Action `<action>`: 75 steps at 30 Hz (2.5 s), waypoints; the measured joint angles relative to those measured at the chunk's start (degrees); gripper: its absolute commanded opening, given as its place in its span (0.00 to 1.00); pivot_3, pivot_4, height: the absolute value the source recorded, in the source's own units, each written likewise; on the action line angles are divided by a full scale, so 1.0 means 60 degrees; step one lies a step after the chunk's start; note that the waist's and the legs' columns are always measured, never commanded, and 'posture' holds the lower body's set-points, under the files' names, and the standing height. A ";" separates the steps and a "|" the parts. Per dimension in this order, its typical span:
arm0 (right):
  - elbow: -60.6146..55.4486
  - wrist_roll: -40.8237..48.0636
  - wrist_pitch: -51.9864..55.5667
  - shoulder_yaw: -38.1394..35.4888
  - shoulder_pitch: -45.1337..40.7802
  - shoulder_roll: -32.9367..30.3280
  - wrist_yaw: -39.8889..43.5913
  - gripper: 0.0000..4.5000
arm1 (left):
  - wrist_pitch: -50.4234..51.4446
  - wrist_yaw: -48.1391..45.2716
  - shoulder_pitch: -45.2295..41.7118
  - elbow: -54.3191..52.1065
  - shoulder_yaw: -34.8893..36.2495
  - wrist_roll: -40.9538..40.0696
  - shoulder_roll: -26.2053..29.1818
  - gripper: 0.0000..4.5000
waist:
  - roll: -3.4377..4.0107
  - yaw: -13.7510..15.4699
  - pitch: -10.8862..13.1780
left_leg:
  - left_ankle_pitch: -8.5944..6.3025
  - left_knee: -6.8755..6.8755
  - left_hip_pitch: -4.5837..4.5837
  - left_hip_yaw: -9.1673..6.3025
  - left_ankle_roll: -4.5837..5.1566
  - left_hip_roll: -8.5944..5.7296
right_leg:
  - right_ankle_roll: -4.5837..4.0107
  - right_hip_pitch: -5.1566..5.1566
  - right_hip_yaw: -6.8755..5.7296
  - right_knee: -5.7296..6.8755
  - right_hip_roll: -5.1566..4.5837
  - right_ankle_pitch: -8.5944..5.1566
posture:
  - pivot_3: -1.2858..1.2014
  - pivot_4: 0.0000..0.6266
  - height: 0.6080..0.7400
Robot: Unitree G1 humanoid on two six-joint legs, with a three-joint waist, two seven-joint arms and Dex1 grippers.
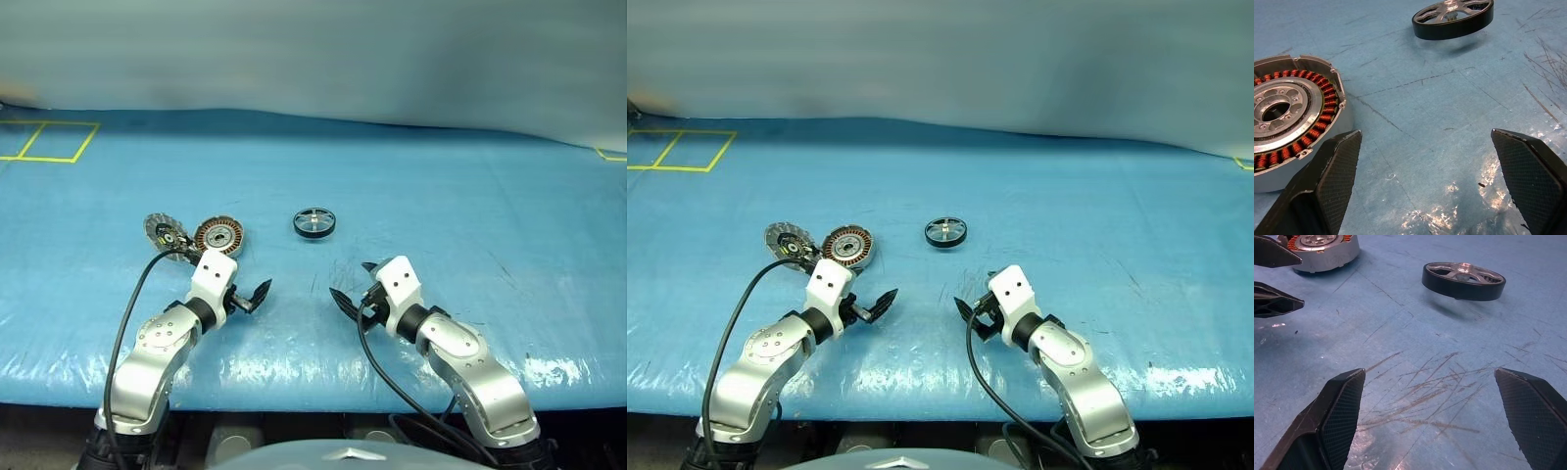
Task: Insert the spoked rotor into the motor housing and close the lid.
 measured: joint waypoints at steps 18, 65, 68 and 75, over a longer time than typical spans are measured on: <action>0.0013 -0.0023 -0.0001 0.0092 -0.0153 0.0017 0.0037 0.99 | 0.0000 -0.0006 -0.0037 0.0000 0.0000 0.0011 0.0022 1.00 | 0.0000 -0.0001 0.0000 | 0.0000 0.0000 0.0000 0.0000 0.0000 0.0000 | 0.0000 0.0000 0.0000 0.0000 0.0000 0.0000 | 0.52 0.24 1.00; 0.1092 -0.0234 -0.0404 0.0956 -0.1119 0.0420 0.0252 0.99 | 0.8489 -0.1363 -0.7779 0.0163 -0.4475 -0.1106 0.4435 1.00 | -0.0037 -0.0145 0.0076 | 0.0000 -0.0022 -0.0025 -0.0021 0.0000 0.0000 | 0.0047 -0.0026 -0.0004 0.0011 0.0017 0.0023 | 0.52 0.24 1.00; 0.1091 -0.0232 -0.0401 0.0991 -0.1097 0.0357 0.0282 0.99 | 0.8583 -0.1398 -0.8015 0.0439 -0.4692 -0.1072 0.4658 1.00 | -0.0039 -0.0143 0.0087 | 0.0000 -0.0018 -0.0031 -0.0023 0.0001 0.0001 | 0.0047 -0.0030 -0.0004 0.0012 0.0017 0.0022 | 0.52 0.24 1.00; 0.1092 -0.0218 -0.0398 0.1080 -0.1105 0.0372 0.0355 0.99 | 0.8668 -0.1506 -0.8921 0.1173 -0.5353 -0.0785 0.4876 1.00 | -0.0040 -0.0122 0.0094 | 0.0000 0.0001 -0.0038 -0.0023 0.0001 0.0000 | 0.0046 -0.0027 -0.0004 0.0013 0.0017 0.0021 | 0.52 0.24 1.00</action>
